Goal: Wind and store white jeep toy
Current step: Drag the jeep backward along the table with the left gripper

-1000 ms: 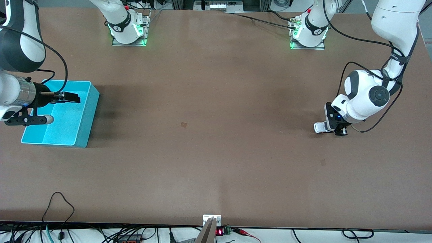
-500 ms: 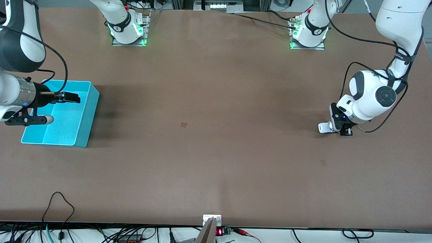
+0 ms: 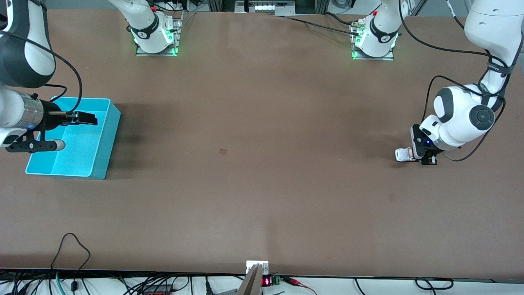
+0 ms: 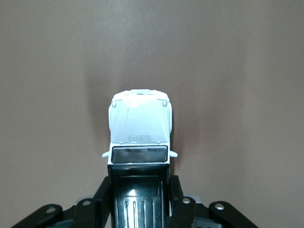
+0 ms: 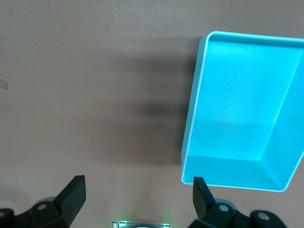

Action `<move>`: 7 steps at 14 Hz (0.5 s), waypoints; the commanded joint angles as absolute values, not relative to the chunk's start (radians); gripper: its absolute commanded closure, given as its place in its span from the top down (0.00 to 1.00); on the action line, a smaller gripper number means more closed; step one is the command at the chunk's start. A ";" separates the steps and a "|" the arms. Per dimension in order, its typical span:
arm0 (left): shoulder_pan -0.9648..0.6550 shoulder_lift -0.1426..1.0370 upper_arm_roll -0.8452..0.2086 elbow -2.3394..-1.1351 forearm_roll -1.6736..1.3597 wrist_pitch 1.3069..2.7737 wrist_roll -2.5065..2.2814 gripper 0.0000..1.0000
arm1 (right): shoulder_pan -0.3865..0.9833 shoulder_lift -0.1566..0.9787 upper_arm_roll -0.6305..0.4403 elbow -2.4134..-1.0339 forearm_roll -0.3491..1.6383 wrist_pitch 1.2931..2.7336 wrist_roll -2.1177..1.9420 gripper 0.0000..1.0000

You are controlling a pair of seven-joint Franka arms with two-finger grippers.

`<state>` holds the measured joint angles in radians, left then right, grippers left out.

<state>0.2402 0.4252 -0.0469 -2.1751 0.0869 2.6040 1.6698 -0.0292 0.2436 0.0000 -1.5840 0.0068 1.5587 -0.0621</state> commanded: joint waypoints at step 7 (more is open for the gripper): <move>0.317 0.571 -0.049 -2.114 0.117 2.631 1.732 0.25 | -0.029 0.239 0.002 -1.580 0.011 1.546 -0.072 1.00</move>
